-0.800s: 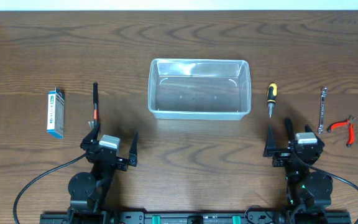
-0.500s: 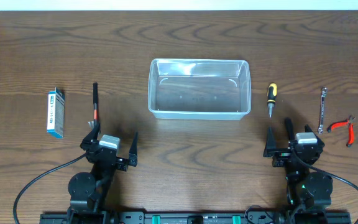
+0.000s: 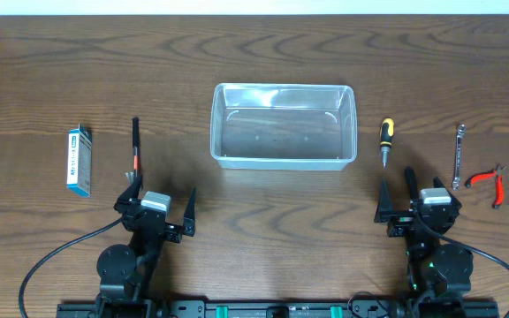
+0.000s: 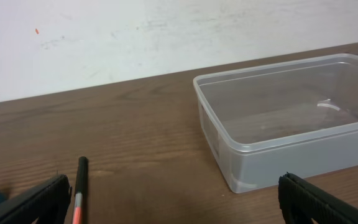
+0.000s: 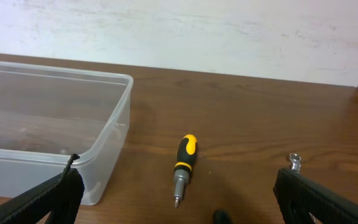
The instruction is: Pack container
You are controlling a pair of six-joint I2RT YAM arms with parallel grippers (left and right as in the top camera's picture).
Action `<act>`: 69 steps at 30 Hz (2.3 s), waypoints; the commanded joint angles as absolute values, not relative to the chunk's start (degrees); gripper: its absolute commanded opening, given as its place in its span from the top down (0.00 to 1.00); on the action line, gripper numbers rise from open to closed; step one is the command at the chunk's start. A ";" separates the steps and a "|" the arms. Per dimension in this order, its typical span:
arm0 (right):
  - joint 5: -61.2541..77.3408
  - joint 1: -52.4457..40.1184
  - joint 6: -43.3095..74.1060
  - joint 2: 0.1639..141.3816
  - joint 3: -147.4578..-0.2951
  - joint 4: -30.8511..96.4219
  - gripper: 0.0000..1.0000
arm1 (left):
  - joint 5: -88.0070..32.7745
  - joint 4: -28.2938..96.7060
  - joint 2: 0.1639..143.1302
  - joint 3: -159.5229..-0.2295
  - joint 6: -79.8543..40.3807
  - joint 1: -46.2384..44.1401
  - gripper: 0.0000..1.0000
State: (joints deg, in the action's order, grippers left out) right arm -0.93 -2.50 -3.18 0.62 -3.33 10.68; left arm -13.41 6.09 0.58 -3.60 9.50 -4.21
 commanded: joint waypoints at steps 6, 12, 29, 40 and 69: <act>-0.82 -3.09 -3.29 0.27 -3.11 10.68 0.01 | -14.35 6.31 0.30 -1.85 10.46 -4.32 0.02; -0.82 -3.09 -3.29 0.27 -3.11 10.68 0.01 | -14.35 6.31 0.30 -1.85 10.46 -4.32 0.02; -0.60 -3.09 -3.27 0.27 -3.11 10.68 0.01 | -14.35 6.31 0.30 -1.85 10.46 -4.32 0.02; 7.51 -3.03 11.33 2.68 -6.68 14.37 0.01 | -12.36 12.03 1.52 -11.11 -6.81 -4.32 0.02; -0.69 1.96 16.51 72.73 -81.97 78.19 0.01 | -6.79 55.29 45.58 -57.14 -7.20 -4.32 0.02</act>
